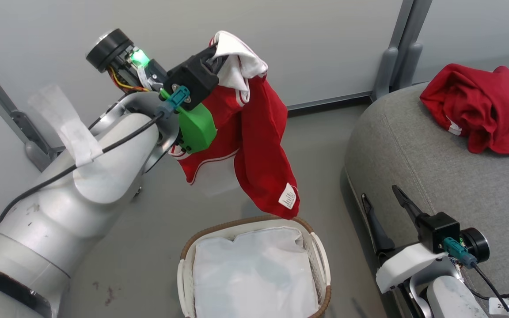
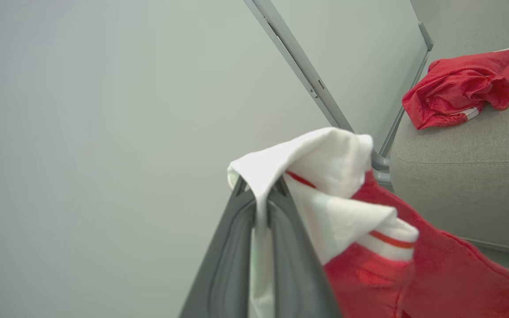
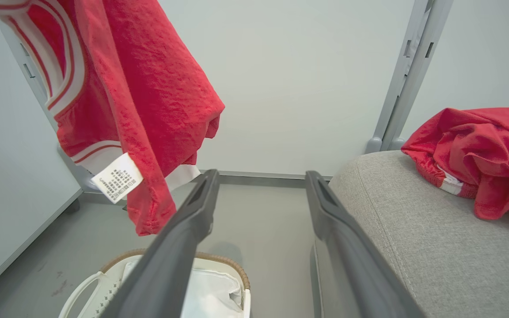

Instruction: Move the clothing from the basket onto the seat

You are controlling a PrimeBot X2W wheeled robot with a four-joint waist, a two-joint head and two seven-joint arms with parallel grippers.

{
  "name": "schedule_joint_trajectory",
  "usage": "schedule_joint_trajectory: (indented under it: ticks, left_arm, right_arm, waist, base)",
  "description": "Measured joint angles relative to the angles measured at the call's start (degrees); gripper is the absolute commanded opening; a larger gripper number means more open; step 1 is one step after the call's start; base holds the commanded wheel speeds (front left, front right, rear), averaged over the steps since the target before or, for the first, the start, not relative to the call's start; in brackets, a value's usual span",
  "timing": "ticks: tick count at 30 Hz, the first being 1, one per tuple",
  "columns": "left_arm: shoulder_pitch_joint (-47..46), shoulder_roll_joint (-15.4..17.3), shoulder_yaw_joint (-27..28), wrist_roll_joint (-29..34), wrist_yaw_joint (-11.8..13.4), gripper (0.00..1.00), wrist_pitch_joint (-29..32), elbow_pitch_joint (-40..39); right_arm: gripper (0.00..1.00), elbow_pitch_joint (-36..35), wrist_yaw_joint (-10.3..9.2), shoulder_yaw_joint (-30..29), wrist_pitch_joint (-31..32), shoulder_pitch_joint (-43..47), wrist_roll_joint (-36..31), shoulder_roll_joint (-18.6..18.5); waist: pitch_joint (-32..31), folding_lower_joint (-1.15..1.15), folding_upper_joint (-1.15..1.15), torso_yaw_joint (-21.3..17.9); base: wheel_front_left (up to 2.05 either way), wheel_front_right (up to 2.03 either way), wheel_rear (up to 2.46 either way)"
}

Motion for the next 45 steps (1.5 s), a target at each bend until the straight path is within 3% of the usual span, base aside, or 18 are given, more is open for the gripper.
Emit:
schedule_joint_trajectory:
  ticks: [17,28,39,40,41,45]
  left_arm:
    - [-7.67,-4.07,-7.34,-4.78,-0.01,0.0,-0.52,3.61]
    - [-9.18,-6.6,-9.42,-5.95,-0.01,0.0,-1.89,3.81]
    - [-9.76,-8.32,-10.87,-6.47,-0.01,0.0,-3.05,2.45]
    - [-9.76,-8.36,-10.91,-6.48,-0.01,0.0,-3.07,2.25]
    - [-9.76,-8.35,-10.94,-6.58,-0.01,0.0,-3.12,2.04]
    - [-9.71,-8.16,-10.67,-7.36,0.0,0.0,-3.33,1.25]
  right_arm:
    - [1.0,-4.59,0.0,7.87,-0.01,-0.62,1.47,0.0]
    - [1.0,5.69,0.0,10.85,-0.01,-12.02,-6.15,-0.52]
    - [1.0,12.56,0.0,15.56,-0.01,-17.45,-5.49,-0.71]
    - [0.85,13.01,0.0,15.91,-0.01,-17.64,-5.15,-0.68]
    - [0.49,13.32,0.0,16.26,-0.01,-17.82,-4.69,-0.66]
    - [0.19,13.94,0.0,16.93,-0.01,-18.14,-3.52,-0.6]
  waist:
    - [-3.79,0.0,0.0,0.51]
    - [-3.51,0.0,0.0,2.66]
    - [-2.99,0.0,0.0,4.81]
    - [-2.97,0.0,0.0,4.98]
    - [-2.96,0.0,0.0,5.17]
    - [-2.88,0.0,0.0,5.76]
  base:
    - [0.0,0.0,0.0]
    - [0.0,0.0,0.0]
    - [0.0,0.0,0.0]
    - [0.0,0.0,0.0]
    - [0.0,0.0,0.0]
    - [0.0,0.0,0.0]
